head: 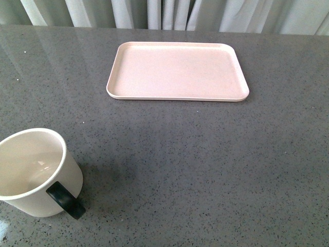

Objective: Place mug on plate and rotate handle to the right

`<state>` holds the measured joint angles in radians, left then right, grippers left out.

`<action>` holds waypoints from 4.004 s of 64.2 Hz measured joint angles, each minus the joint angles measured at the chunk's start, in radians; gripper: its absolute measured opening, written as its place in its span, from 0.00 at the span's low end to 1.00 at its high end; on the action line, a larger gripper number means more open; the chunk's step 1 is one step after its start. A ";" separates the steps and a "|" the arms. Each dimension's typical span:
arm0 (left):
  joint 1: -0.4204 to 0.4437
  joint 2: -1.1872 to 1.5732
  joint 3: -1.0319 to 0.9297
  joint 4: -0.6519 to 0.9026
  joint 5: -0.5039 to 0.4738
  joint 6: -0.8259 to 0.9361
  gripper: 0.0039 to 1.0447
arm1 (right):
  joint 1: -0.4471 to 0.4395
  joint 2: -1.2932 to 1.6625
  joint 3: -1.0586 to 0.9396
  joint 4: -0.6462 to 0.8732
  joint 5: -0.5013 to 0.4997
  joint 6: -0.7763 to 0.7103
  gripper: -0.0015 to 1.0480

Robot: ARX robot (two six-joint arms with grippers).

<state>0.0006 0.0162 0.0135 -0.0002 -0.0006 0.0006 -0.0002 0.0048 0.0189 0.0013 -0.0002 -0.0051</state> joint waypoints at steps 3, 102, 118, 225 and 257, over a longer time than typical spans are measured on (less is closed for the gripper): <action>0.000 0.000 0.000 0.000 0.000 0.000 0.91 | 0.000 0.000 0.000 0.000 0.000 0.000 0.91; -0.001 1.254 0.416 -0.008 0.145 -0.112 0.91 | 0.000 0.000 0.000 0.000 0.000 0.002 0.91; -0.020 1.289 0.416 -0.002 0.158 -0.091 0.91 | 0.000 0.000 0.000 0.000 0.000 0.002 0.91; -0.168 1.489 0.737 -0.180 0.144 -0.032 0.02 | 0.000 0.000 0.000 0.000 0.000 0.002 0.91; -0.320 1.961 1.416 -0.362 0.131 -0.032 0.02 | 0.000 0.000 0.000 0.000 0.000 0.002 0.91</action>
<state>-0.3199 1.9770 1.4292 -0.3618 0.1303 -0.0315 -0.0002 0.0048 0.0189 0.0013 -0.0002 -0.0036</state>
